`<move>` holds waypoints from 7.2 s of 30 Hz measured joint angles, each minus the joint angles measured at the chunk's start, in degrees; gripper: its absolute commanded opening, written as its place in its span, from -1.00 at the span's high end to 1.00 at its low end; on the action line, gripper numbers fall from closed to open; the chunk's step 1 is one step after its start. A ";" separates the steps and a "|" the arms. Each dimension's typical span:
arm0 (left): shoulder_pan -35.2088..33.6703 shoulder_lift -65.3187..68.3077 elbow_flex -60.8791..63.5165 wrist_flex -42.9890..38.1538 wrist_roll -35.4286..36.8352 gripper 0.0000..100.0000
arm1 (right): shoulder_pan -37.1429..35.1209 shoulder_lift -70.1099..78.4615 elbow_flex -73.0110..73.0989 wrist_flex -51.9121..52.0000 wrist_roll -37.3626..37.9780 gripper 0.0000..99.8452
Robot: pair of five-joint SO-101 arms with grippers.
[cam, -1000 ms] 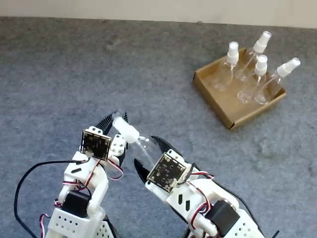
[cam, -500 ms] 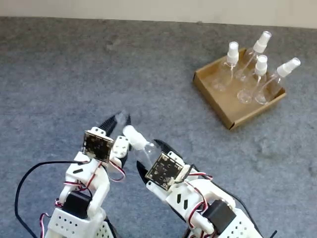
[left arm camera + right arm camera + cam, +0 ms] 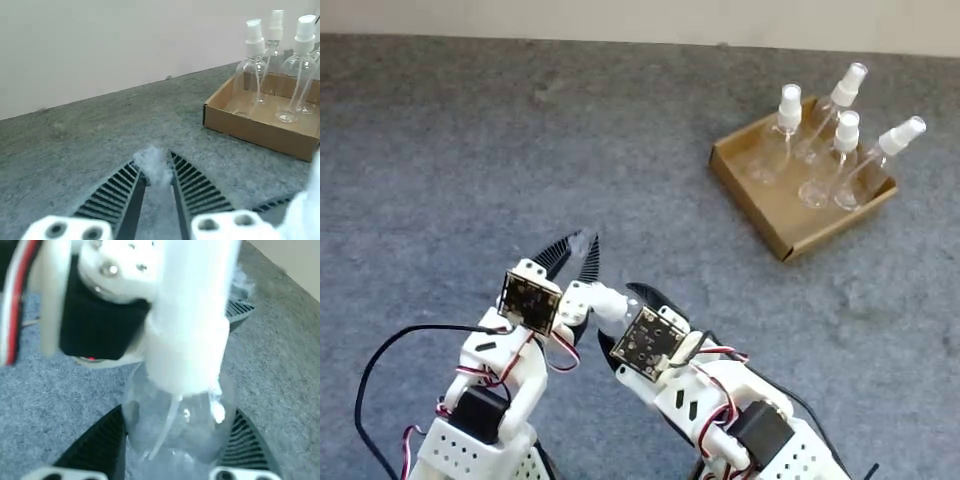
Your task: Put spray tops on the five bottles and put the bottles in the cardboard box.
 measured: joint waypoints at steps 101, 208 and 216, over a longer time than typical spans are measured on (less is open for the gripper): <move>-7.38 0.09 -0.09 4.66 0.09 0.99 | 57.93 93.19 -18.64 -92.84 -14.95 0.71; -14.86 0.09 -0.09 1.49 0.09 0.99 | 11.87 21.54 -10.20 -22.51 -6.77 0.71; -14.95 0.09 -0.09 1.32 0.09 0.99 | 2.81 21.54 -10.20 -15.65 -4.48 0.71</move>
